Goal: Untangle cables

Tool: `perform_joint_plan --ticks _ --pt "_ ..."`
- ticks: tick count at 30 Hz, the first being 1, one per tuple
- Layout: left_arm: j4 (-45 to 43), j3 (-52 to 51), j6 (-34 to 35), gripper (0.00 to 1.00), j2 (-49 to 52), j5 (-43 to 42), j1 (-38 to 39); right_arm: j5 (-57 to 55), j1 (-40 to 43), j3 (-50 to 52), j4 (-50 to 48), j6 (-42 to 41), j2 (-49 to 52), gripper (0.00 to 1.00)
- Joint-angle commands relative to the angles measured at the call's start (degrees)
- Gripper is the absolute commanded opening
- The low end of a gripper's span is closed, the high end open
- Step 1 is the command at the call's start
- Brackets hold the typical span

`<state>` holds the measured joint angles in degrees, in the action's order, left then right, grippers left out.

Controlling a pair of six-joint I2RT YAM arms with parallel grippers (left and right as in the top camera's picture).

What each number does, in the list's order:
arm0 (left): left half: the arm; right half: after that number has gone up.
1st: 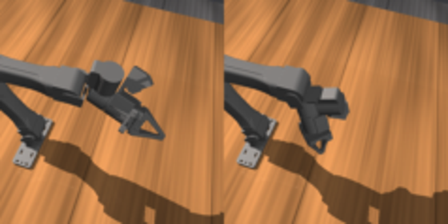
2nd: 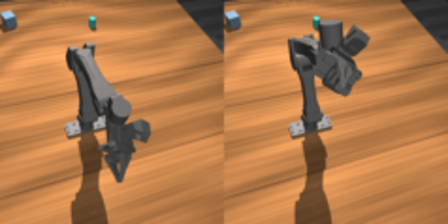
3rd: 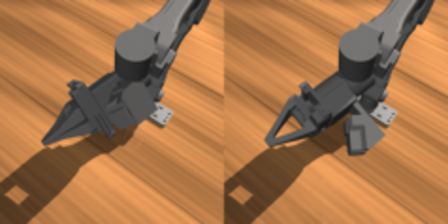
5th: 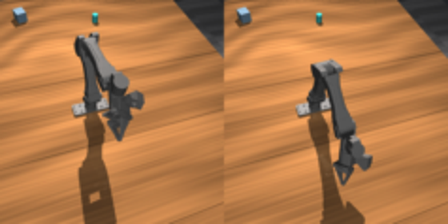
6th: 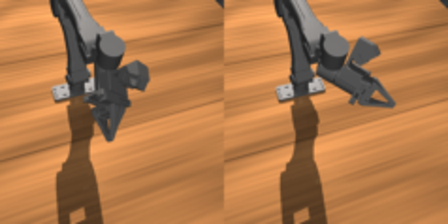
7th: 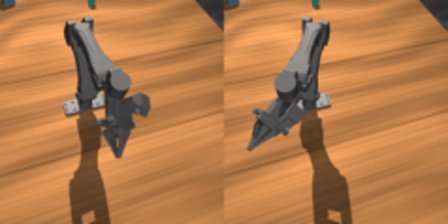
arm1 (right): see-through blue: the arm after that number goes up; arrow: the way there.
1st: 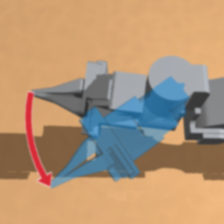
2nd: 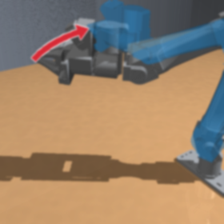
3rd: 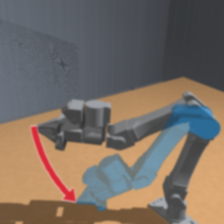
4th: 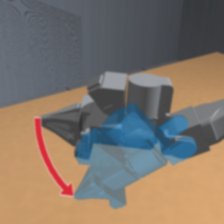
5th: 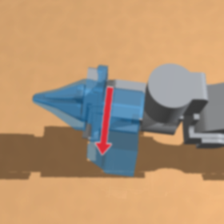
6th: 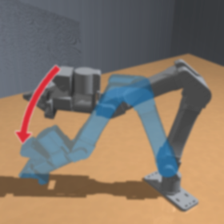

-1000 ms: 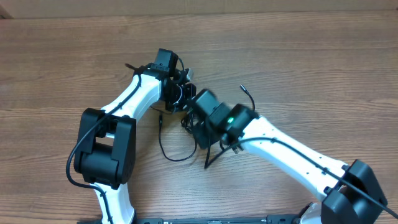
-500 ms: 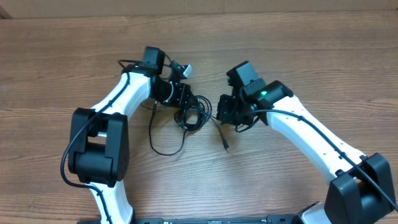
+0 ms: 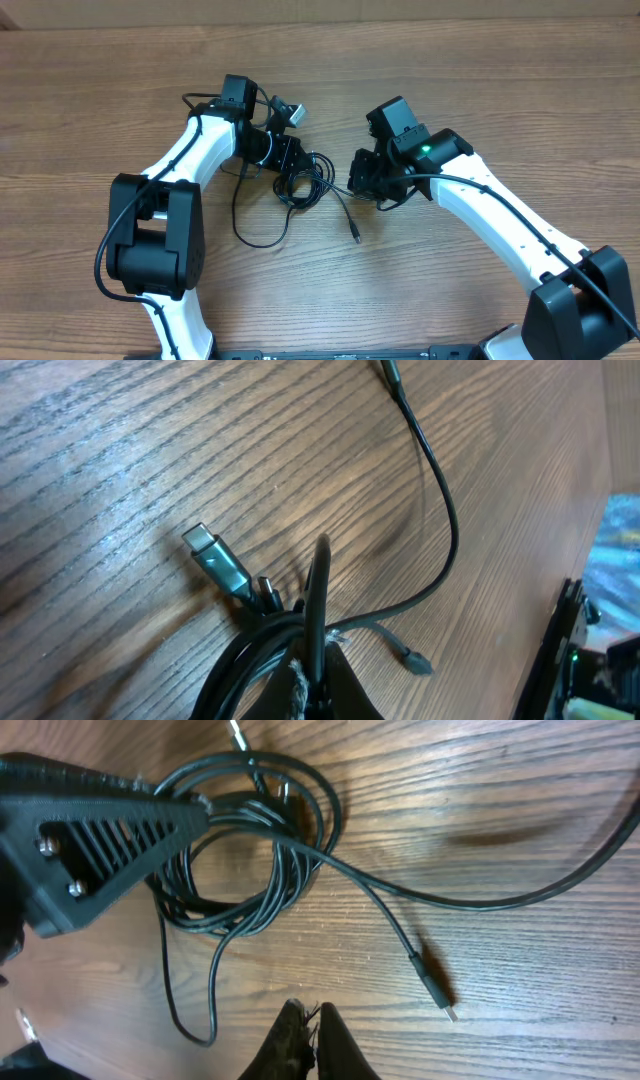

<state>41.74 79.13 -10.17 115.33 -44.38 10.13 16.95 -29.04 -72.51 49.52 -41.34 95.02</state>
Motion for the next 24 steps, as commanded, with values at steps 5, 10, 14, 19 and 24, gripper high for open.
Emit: perform_joint_plan --ticks 5,10,14,19,24 --pt "0.5 0.7 -6.7 0.04 0.5 -6.3 0.0 -3.6 -0.6 0.2 0.9 -16.3 -1.4 0.13" --pt "1.8 0.7 -14.1 0.04 0.5 -13.6 0.0 -3.6 -0.6 0.3 5.1 -29.2 -1.4 0.33" --pt "1.7 0.7 -14.3 0.04 0.5 -13.7 0.0 -3.6 -0.6 2.2 5.8 -35.8 -1.4 0.53" --pt "1.6 0.7 -14.2 0.04 0.5 -13.7 0.0 -2.8 -0.8 7.7 1.4 -46.8 -1.4 0.56" --pt "1.4 0.7 -14.2 0.04 0.5 -13.7 0.0 3.4 -0.9 13.6 -12.8 -54.9 -1.4 0.62"
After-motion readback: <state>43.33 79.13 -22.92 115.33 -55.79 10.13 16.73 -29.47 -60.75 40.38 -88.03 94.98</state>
